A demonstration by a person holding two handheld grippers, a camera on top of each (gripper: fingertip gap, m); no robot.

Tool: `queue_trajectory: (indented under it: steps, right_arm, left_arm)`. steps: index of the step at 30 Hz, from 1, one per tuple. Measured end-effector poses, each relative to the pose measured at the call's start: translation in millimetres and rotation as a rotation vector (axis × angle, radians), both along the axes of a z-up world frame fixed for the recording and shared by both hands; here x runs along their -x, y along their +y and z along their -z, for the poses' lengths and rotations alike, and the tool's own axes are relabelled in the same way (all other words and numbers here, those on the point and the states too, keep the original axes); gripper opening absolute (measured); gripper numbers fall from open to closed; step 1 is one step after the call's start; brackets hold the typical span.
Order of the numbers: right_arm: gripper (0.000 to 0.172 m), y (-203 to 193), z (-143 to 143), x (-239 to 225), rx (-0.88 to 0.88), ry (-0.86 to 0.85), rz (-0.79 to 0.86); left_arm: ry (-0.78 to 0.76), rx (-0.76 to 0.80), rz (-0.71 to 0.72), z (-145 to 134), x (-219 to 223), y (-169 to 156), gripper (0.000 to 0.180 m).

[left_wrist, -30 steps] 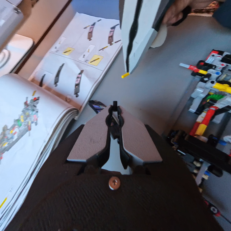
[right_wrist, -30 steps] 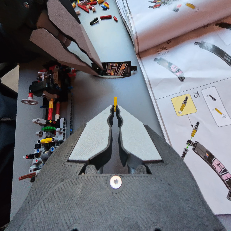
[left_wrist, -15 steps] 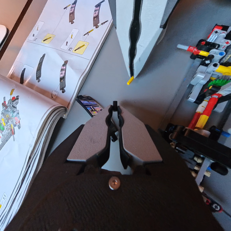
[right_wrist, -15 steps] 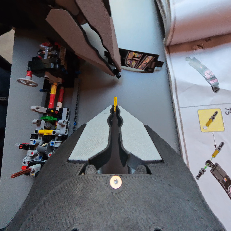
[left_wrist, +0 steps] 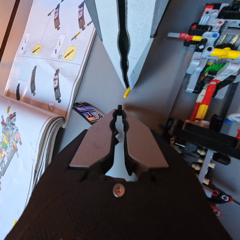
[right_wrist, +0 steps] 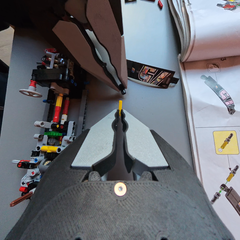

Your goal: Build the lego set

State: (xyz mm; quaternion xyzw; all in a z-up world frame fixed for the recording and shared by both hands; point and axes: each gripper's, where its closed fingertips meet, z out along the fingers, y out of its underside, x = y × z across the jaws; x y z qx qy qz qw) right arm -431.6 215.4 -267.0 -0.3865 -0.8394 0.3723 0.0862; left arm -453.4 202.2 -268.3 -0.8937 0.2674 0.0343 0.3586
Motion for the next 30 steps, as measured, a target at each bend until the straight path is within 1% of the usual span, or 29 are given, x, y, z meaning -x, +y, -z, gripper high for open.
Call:
queue_trajectory:
  steps: [5, 7, 10, 14, 16, 19, 22, 26, 30]
  right_arm:
    - [0.000, 11.3, -3.8, 0.7, 0.003, 0.012, 0.030]
    - [0.000, 19.6, -5.9, 3.0, -0.016, 0.035, 0.054]
    - [0.000, 31.6, -17.3, 7.3, -0.015, 0.103, 0.097]
    - [0.000, 41.9, -31.7, 11.8, 0.048, 0.161, 0.147]
    - [0.000, 46.4, -31.7, 12.1, 0.035, 0.164, 0.159]
    - [0.000, 45.9, -34.3, 10.9, 0.030, 0.190, 0.145]
    - [0.000, 47.3, -28.6, 9.3, 0.013, 0.154, 0.147]
    - [0.000, 59.9, -18.8, 12.2, -0.015, 0.113, 0.207]
    - [0.000, 73.6, -24.1, 19.0, 0.024, 0.167, 0.281]
  left_arm:
    - [-0.029, 0.000, 0.010, -2.4, -6.2, 0.1, 0.004]
    - [-0.078, -0.020, 0.021, -9.6, -13.2, 1.4, 0.005]
    - [-0.116, -0.063, -0.003, -19.3, -11.1, 5.3, 0.005]
    - [-0.139, -0.089, -0.034, -21.3, -4.3, 8.0, 0.005]
    - [-0.146, -0.087, -0.044, -20.3, -3.3, 8.6, 0.005]
    - [-0.117, -0.078, -0.052, -16.6, -0.9, 8.5, 0.005]
    - [-0.102, -0.077, -0.052, -15.4, -1.2, 8.7, 0.005]
    - [-0.094, -0.077, -0.057, -14.0, 0.3, 9.3, 0.005]
    - [-0.106, -0.076, -0.066, -13.1, 1.5, 9.8, 0.005]
